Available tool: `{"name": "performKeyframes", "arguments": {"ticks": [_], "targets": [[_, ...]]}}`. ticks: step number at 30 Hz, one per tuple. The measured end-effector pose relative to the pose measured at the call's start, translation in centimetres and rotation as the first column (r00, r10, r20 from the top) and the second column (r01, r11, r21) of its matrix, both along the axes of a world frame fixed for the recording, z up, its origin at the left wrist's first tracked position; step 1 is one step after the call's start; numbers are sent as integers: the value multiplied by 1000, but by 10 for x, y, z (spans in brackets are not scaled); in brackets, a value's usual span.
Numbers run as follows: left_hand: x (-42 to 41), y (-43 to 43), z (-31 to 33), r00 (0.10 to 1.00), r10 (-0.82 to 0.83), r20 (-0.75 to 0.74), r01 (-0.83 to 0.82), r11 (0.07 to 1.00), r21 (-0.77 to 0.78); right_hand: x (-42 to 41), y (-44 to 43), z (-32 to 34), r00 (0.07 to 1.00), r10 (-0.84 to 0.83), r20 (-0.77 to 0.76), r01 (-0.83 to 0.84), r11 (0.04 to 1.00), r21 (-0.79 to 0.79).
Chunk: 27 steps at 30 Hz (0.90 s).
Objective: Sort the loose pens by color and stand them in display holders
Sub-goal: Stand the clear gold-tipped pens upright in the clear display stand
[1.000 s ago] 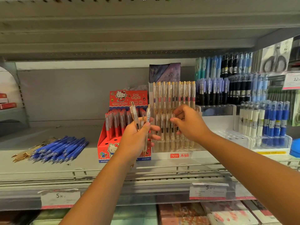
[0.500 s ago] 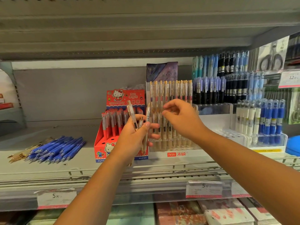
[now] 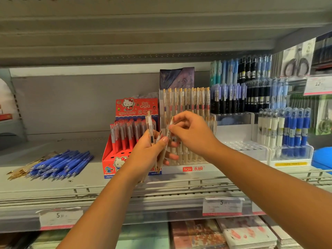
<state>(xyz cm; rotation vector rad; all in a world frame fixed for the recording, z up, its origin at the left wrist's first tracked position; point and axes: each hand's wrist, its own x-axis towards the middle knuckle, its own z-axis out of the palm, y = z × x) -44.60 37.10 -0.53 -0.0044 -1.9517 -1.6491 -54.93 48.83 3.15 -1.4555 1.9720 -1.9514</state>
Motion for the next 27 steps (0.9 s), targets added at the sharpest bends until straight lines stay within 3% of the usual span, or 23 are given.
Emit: {"name": "performKeyframes", "arguments": {"ticks": [6, 14, 18, 27], "targets": [[-3, -3, -1, 993, 112, -22, -113, 993, -29, -16, 13, 7, 998, -66, 19, 66, 997, -35], [0, -2, 2, 978, 150, -145, -156, 987, -31, -51, 28, 15, 945, -314, -88, 306, 948, -90], [-1, -4, 1, 975, 191, -117, -197, 980, -39, -62, 28, 11, 920, -376, -111, 365, 925, -109], [-4, -6, 2, 989, 141, -43, -136, 985, 105, -69, 19, -2, 901, -385, -202, 381, 923, -58]]}}
